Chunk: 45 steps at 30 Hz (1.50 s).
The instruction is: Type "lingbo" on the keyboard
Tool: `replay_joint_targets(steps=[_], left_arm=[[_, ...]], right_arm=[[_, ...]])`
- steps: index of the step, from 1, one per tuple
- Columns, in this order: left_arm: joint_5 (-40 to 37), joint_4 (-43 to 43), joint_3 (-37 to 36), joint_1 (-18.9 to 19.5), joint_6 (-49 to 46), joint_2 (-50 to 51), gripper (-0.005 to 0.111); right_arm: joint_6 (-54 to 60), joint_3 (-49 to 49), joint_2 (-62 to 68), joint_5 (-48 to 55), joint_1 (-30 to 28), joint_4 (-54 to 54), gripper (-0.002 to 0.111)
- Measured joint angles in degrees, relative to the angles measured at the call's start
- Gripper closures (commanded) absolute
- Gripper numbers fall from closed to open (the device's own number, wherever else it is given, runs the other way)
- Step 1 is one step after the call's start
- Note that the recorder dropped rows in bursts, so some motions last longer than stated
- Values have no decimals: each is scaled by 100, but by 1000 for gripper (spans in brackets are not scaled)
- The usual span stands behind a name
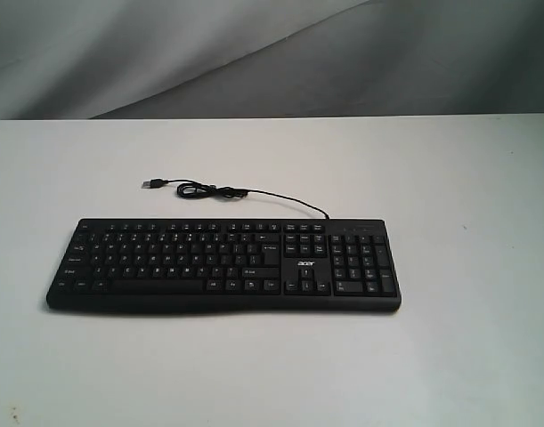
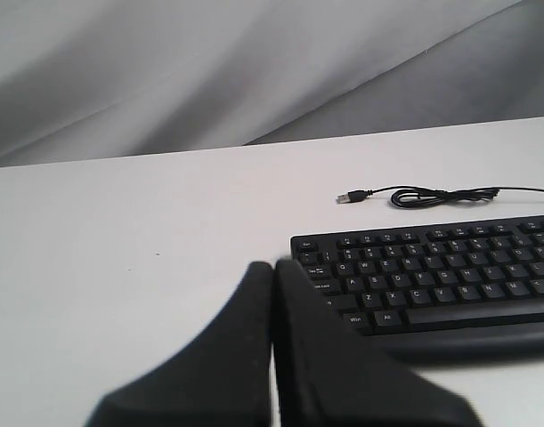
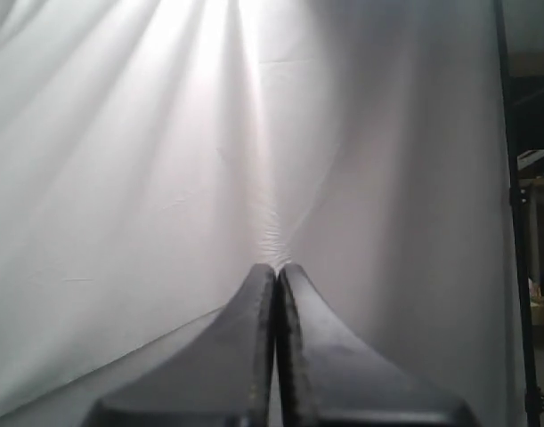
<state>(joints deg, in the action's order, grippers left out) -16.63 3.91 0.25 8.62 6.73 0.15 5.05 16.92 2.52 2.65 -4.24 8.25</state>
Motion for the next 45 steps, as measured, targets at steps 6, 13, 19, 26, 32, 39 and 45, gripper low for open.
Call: replay_joint_targets(steps=[6, 13, 19, 26, 32, 39, 45], left_arm=[[0, 0, 0, 0, 0, 0, 106], [0, 0, 0, 0, 0, 0, 106], [0, 0, 0, 0, 0, 0, 106], [0, 0, 0, 0, 0, 0, 106], [0, 0, 0, 0, 0, 0, 106], [0, 0, 0, 0, 0, 0, 106], [0, 0, 0, 0, 0, 0, 106]], right_arm=[[33, 424, 481, 557, 0, 0, 108], [51, 680, 1375, 896, 375, 227, 108], [51, 691, 2569, 1900, 1109, 1257, 108], [51, 691, 3907, 2928, 1587, 2341, 108], [51, 691, 4335, 2745, 1618, 2556, 108], [83, 691, 4373, 2123, 1618, 2860, 108], [650, 691, 4373, 1846, 1618, 2860, 108]])
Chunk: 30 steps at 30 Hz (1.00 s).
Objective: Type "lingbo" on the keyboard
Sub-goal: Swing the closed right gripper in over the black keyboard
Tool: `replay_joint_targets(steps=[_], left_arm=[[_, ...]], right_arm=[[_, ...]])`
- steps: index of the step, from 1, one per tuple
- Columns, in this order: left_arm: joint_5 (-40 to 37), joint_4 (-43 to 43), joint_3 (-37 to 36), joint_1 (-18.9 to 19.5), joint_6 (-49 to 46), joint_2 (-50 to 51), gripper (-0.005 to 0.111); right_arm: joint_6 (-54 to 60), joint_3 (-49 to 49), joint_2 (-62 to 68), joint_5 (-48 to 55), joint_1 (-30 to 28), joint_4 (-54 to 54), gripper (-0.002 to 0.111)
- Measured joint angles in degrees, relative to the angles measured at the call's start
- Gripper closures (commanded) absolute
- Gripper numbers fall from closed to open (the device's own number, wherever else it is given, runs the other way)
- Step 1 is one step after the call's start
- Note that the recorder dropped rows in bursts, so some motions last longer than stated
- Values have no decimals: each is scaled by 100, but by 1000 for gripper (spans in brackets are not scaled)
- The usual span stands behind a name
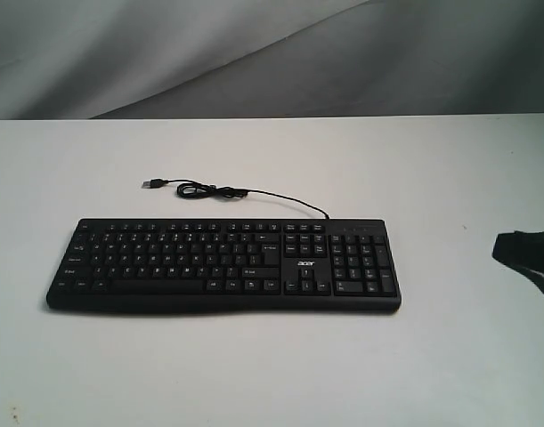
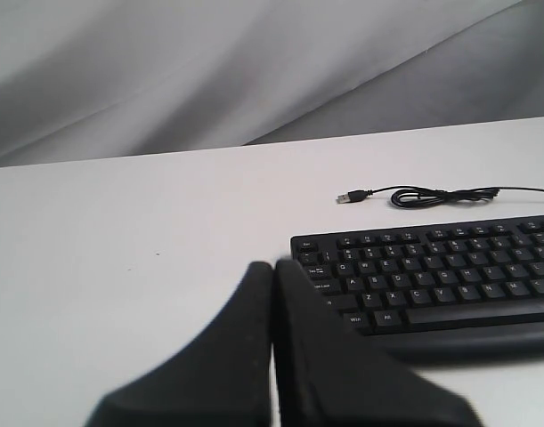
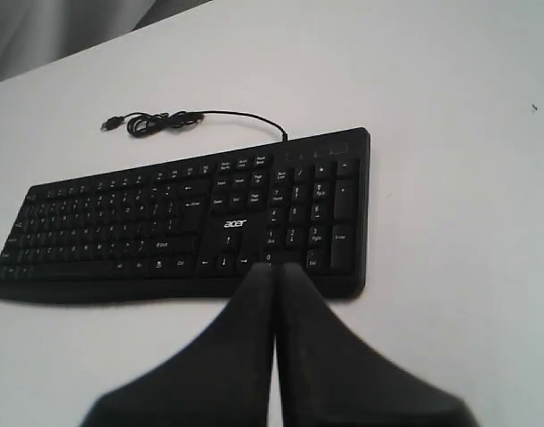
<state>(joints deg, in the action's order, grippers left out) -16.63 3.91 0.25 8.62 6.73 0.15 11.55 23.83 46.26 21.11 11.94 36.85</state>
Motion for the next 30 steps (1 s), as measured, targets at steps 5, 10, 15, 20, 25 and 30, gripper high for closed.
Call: replay_joint_targets(steps=[5, 10, 15, 20, 25, 30], left_arm=[[0, 0, 0, 0, 0, 0, 106], [0, 0, 0, 0, 0, 0, 106], [0, 0, 0, 0, 0, 0, 106], [0, 0, 0, 0, 0, 0, 106], [0, 0, 0, 0, 0, 0, 106], [0, 0, 0, 0, 0, 0, 106]], right_arm=[[483, 158, 82, 48, 0, 0, 108], [894, 878, 542, 411, 0, 0, 108], [1163, 1806, 1353, 1003, 13, -10, 108], [1268, 2408, 2081, 1109, 595, -10, 108], [1426, 2728, 2710, 564, 1595, -10, 108], [1614, 2795, 3335, -14, 2419, -10, 108]])
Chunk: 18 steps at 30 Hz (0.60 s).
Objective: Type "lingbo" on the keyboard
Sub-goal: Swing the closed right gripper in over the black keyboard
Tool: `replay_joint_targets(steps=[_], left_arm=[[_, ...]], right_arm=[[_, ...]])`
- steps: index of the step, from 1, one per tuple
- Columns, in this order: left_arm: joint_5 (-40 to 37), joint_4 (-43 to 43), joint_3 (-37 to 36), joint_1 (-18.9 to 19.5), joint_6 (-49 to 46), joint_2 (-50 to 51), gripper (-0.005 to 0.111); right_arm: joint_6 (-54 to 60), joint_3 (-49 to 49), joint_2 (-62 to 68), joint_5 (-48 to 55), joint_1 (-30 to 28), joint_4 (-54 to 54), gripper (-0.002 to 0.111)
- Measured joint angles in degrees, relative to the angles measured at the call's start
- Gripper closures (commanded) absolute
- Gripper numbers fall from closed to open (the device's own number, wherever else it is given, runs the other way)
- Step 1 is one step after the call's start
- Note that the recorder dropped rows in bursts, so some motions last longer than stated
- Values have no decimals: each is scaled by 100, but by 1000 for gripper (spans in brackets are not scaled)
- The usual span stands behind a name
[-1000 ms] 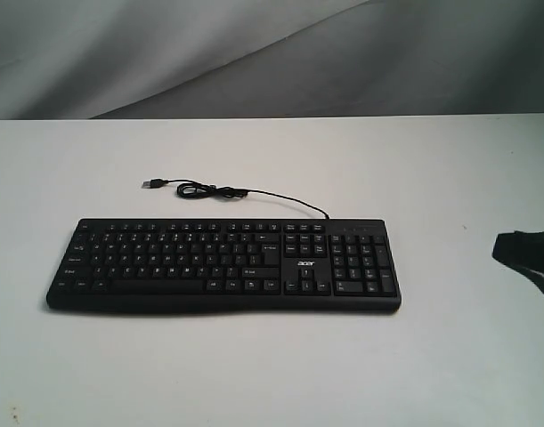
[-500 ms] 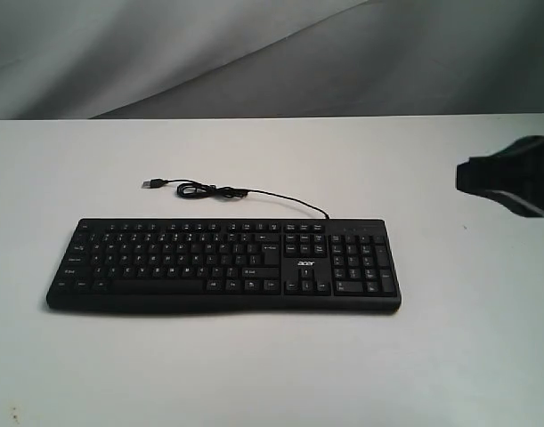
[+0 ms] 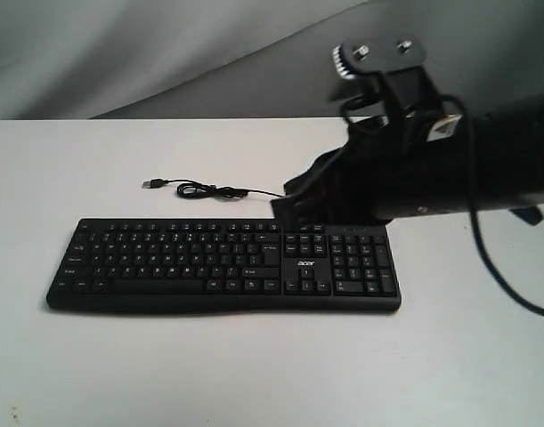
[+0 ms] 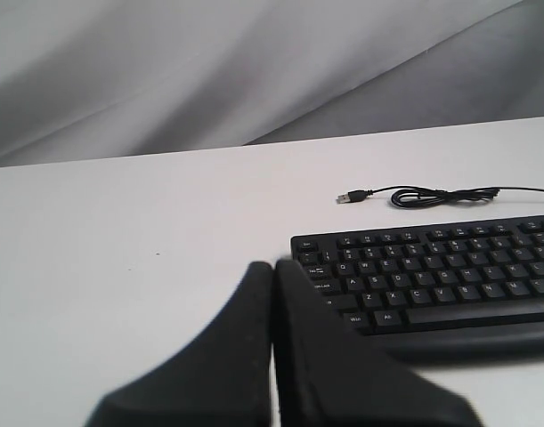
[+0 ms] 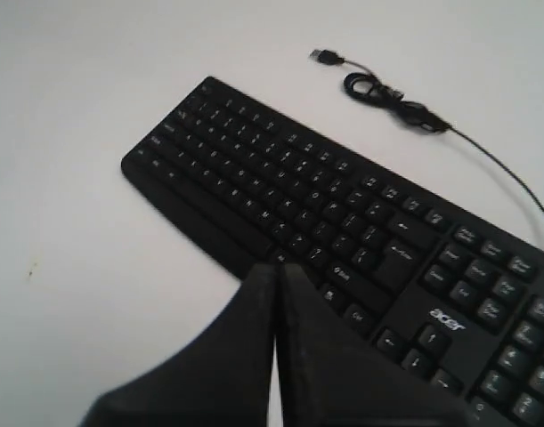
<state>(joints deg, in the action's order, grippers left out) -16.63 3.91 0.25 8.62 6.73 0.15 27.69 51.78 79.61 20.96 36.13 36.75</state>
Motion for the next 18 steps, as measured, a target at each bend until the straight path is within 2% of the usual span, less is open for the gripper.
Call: replay_joint_targets(steps=[14, 18], left_arm=[[0, 0, 0, 0, 0, 0, 106], [0, 0, 0, 0, 0, 0, 106]], right_arm=[[38, 13, 1070, -671, 568, 329, 108], [46, 290, 1161, -520, 652, 363, 108]])
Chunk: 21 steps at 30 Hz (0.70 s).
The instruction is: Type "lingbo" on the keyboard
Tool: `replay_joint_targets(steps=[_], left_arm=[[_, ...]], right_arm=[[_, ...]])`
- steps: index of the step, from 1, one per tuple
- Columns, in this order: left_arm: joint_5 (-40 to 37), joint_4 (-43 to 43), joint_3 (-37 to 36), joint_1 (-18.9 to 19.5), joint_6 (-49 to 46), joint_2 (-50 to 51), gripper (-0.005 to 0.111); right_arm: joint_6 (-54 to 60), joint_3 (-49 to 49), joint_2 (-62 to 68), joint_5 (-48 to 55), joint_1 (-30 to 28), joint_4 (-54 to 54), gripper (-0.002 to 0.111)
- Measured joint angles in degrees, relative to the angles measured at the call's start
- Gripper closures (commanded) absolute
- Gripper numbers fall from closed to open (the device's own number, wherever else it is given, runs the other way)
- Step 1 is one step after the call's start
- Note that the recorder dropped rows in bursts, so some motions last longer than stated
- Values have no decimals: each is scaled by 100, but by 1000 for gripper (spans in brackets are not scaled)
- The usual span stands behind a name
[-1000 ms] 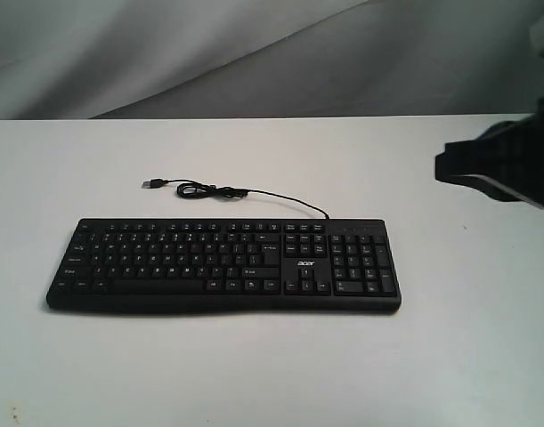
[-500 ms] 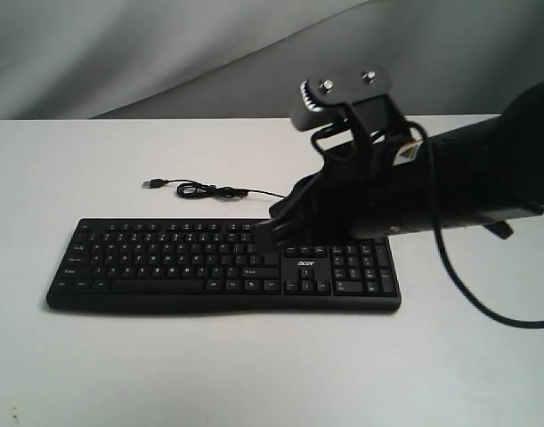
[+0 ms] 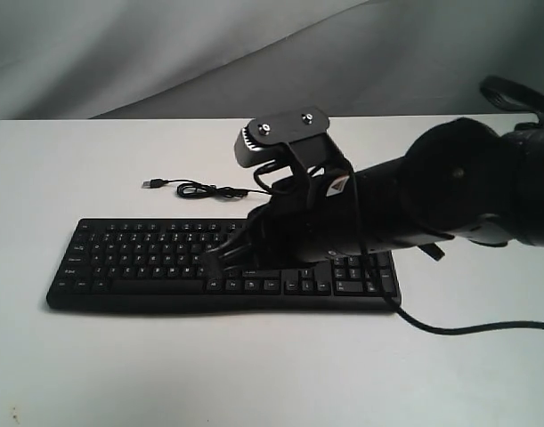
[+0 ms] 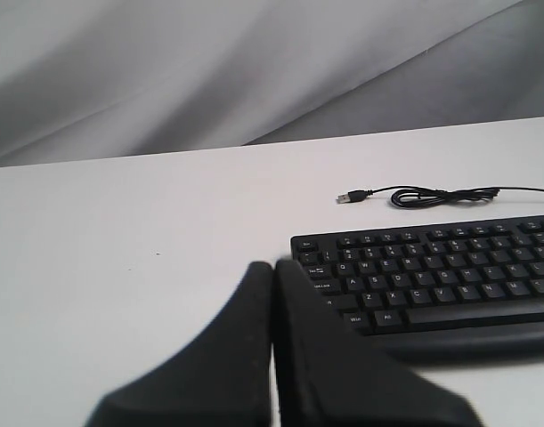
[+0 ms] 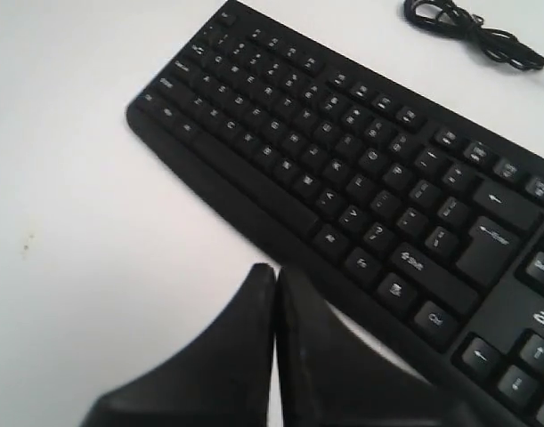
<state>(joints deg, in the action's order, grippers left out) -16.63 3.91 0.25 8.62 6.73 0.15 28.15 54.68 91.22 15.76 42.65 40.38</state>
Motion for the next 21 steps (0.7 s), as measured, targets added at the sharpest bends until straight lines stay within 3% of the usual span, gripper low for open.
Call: replay_joint_targets(steps=[8, 21], left_arm=[[0, 0, 0, 0, 0, 0, 106], [0, 0, 0, 0, 0, 0, 106]], right_arm=[[16, 592, 24, 221, 12, 0, 108], [16, 625, 826, 59, 12, 272, 108]])
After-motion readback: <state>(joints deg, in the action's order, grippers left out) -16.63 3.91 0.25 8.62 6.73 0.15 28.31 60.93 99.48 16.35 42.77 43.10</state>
